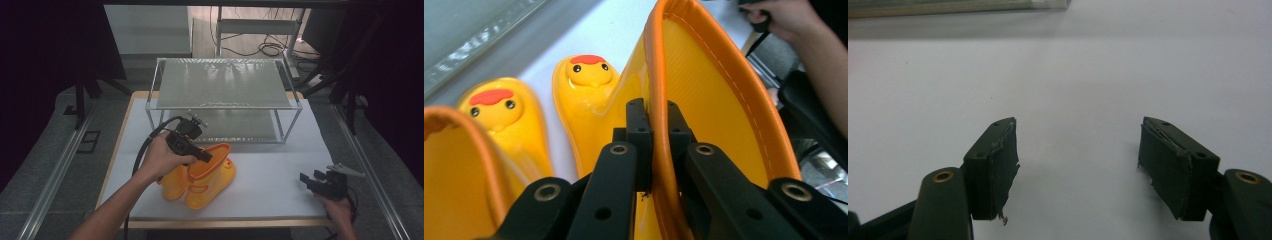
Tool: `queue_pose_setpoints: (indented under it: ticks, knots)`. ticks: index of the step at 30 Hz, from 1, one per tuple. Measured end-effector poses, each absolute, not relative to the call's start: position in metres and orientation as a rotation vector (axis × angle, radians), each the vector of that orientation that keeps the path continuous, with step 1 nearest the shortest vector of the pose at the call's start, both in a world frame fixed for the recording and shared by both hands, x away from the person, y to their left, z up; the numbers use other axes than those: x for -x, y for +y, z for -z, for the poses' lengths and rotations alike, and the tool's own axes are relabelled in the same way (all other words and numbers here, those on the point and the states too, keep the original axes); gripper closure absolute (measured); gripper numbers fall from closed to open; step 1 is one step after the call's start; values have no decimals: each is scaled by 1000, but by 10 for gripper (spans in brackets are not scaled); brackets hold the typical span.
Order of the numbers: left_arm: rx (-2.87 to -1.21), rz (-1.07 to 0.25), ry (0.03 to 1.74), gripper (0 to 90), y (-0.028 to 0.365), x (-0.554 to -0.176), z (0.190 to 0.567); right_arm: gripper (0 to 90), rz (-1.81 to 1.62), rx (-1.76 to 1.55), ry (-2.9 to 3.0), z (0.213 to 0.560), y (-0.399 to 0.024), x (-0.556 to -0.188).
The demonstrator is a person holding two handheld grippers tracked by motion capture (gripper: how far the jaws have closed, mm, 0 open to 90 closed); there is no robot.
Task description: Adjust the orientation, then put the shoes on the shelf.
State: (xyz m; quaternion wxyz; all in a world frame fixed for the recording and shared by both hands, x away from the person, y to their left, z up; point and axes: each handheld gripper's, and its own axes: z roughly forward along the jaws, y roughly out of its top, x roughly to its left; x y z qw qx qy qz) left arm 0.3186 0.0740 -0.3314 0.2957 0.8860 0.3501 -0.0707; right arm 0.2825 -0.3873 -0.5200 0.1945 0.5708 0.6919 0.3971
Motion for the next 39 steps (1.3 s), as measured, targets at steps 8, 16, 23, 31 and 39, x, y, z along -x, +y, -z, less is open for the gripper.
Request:
queue_pose_setpoints:
  ticks: [8,16,23,31,39]
  knots:
    - [-2368,171,949,861,85,-318,341,318,-1107,-1599,1947,520,-388,-283]
    - [-2343,205,942,809,95,-318,341,318,-1111,-1599,1948,519,-388,-283]
    - [-2305,213,939,713,98,-319,333,318,-1110,-1604,1949,519,-388,-283]
    - [-2260,204,937,546,106,-317,325,318,-1115,-1608,1940,519,-389,-283]
    - [-2233,183,939,472,120,-313,311,318,-1116,-1595,1939,516,-388,-283]
